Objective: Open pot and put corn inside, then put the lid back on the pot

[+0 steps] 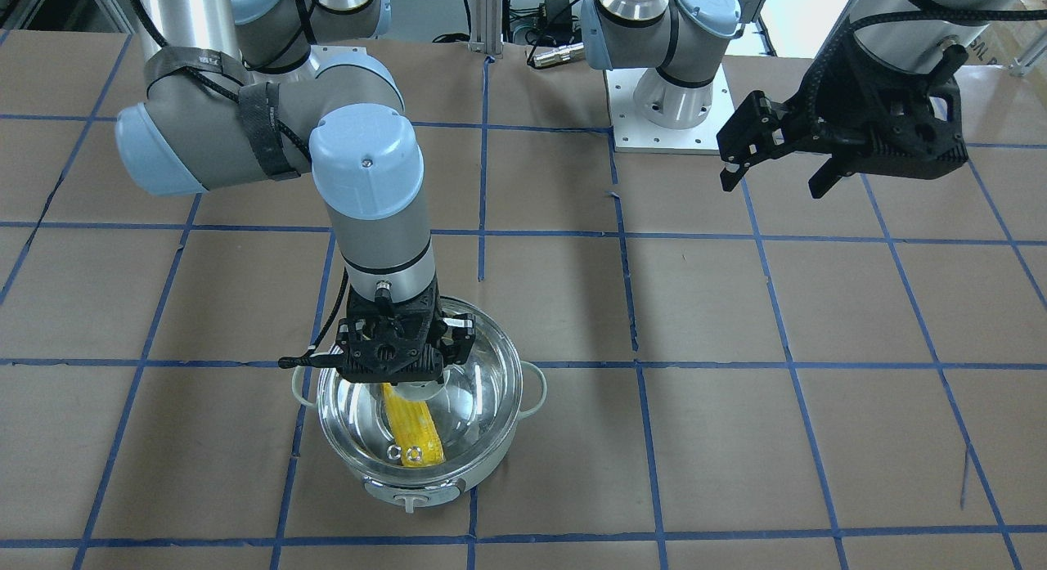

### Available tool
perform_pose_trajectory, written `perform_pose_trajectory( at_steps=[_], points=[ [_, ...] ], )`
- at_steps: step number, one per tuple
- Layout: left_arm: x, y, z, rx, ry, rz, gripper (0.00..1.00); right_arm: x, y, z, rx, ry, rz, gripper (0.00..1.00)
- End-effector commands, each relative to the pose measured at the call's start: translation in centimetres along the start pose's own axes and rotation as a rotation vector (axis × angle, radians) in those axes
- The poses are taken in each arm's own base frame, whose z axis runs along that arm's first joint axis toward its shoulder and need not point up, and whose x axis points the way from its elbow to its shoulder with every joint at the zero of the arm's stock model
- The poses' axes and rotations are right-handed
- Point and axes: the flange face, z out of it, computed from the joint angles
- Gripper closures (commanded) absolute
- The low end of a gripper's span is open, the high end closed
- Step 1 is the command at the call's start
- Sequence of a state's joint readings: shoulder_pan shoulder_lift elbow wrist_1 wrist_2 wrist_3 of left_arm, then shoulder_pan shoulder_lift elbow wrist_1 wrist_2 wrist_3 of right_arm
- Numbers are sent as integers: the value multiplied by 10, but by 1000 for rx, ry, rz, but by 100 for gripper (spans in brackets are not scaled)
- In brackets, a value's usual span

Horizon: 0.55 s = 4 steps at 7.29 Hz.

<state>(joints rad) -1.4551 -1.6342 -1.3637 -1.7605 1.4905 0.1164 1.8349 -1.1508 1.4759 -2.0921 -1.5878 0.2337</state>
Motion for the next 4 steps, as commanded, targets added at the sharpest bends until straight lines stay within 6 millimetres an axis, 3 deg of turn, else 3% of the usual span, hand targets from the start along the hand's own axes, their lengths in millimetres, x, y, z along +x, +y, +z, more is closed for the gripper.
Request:
perform_pose_trajectory(
  at_steps=[1, 4],
  points=[
    [3, 24, 13, -19, 0, -4, 0, 3, -3, 1, -2, -2, -2, 71],
    [3, 26, 23, 19, -15, 7, 0, 3, 0, 4, -34, -4, -2, 71]
  ],
)
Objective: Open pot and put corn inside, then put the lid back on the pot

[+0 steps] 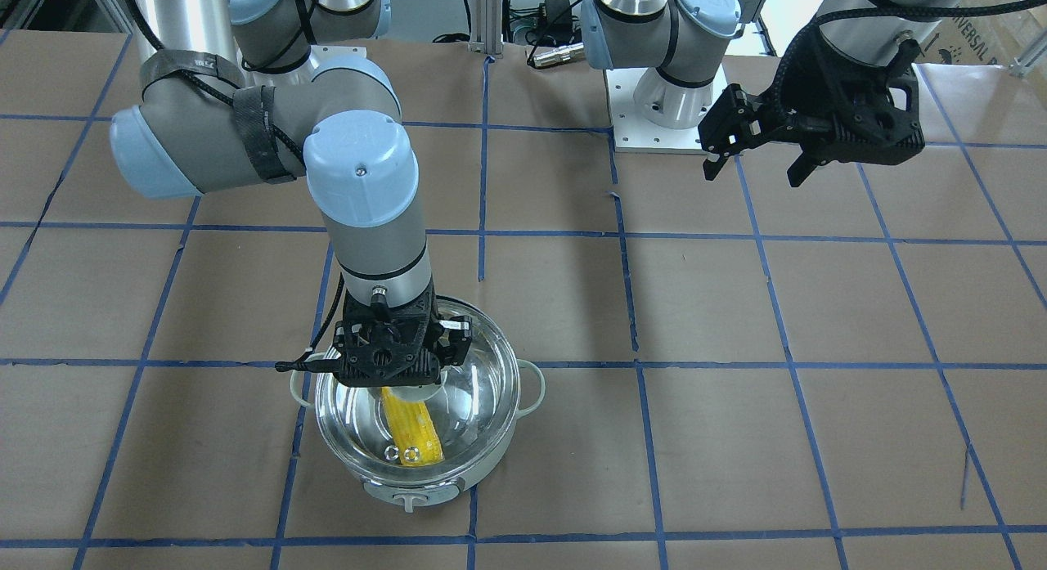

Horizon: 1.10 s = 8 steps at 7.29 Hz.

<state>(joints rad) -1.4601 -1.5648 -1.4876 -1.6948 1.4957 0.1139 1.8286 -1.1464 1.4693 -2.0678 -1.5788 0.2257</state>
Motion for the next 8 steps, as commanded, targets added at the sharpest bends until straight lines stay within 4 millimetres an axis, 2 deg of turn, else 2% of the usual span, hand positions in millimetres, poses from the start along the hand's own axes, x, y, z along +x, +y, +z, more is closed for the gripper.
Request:
perform_pose_trajectory(
  at_steps=[1, 3, 5, 8],
  points=[
    [4, 1, 3, 9, -9, 10, 0, 0, 0, 0, -11, -3, 0, 71],
    [5, 0, 6, 4, -8, 19, 0, -1, -6, 1, -43, 2, 0, 72],
    [5, 2, 7, 1, -8, 20, 0, -3, -13, -9, -79, 10, 0, 72],
    [5, 1, 8, 1, -8, 20, 0, -3, -16, -4, -104, 16, -1, 73]
  ],
)
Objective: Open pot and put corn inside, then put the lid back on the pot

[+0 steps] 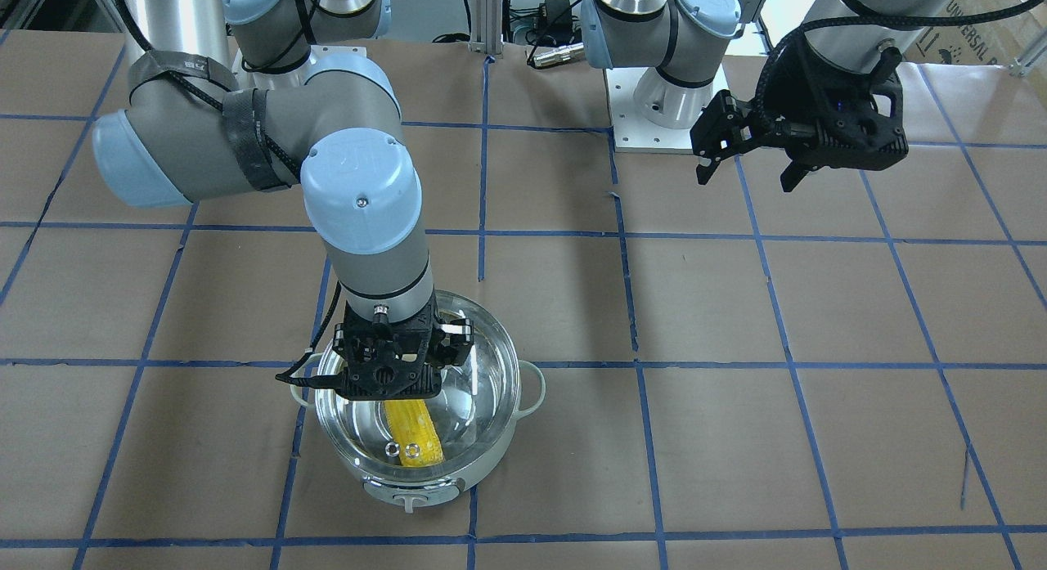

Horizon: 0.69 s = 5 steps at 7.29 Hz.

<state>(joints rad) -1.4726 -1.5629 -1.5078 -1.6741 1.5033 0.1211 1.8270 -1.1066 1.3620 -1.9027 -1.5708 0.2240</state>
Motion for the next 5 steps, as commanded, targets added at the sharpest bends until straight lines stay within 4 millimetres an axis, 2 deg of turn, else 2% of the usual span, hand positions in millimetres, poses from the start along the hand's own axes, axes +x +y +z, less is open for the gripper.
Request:
perform_pose_trajectory(
  at_steps=[1, 5],
  points=[
    [0, -1, 0, 3, 0, -1, 0, 1, -1, 1, -9, 2, 2, 73],
    [0, -2, 1, 5, -1, -1, 0, 3, 1, 3, -25, 6, 0, 73]
  ],
)
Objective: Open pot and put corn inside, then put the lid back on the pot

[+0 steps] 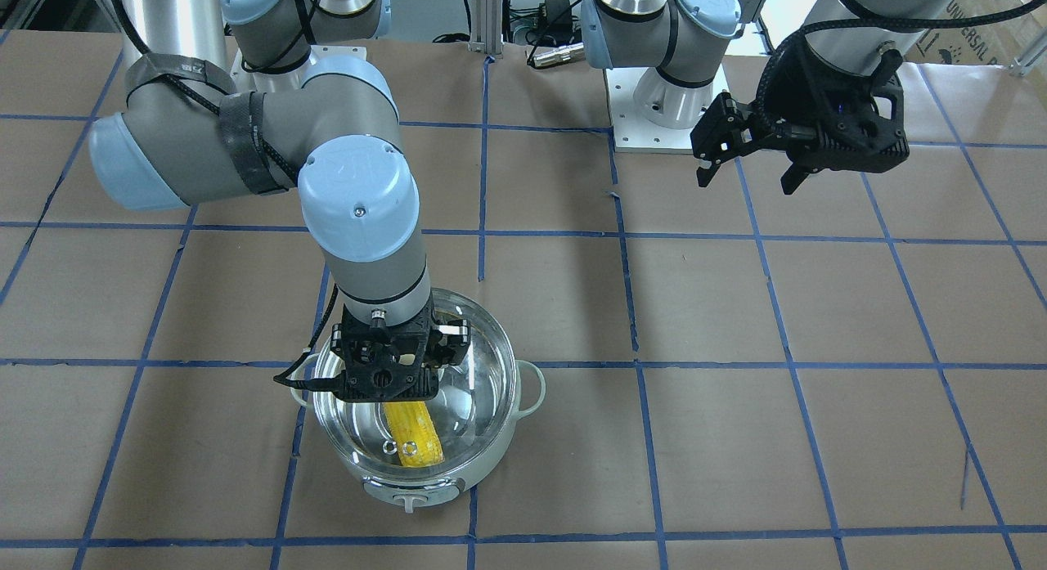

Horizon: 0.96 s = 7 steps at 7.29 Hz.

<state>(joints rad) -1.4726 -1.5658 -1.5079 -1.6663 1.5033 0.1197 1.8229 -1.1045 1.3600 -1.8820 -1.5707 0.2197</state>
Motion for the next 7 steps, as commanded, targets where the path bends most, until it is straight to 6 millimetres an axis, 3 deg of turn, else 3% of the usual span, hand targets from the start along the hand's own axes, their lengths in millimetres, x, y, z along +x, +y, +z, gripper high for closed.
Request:
perform_pose_trajectory(
  at_steps=[1, 2, 4, 6, 7],
  points=[
    [0, 0, 0, 0, 0, 0, 0, 1, 1, 0, -3, 1, 0, 73],
    [0, -1, 0, 0, 0, 0, 0, 0, 2, -2, -10, 1, -1, 72],
    [0, -1, 1, -1, 2, 0, 0, -2, 0, -5, -2, -15, 0, 6],
    [0, -3, 1, -1, 2, -3, 0, 0, -8, -16, 22, -19, 6, 0],
    [0, -3, 2, -3, 2, -3, 0, 17, -22, -39, 65, -21, 32, 0]
  ],
)
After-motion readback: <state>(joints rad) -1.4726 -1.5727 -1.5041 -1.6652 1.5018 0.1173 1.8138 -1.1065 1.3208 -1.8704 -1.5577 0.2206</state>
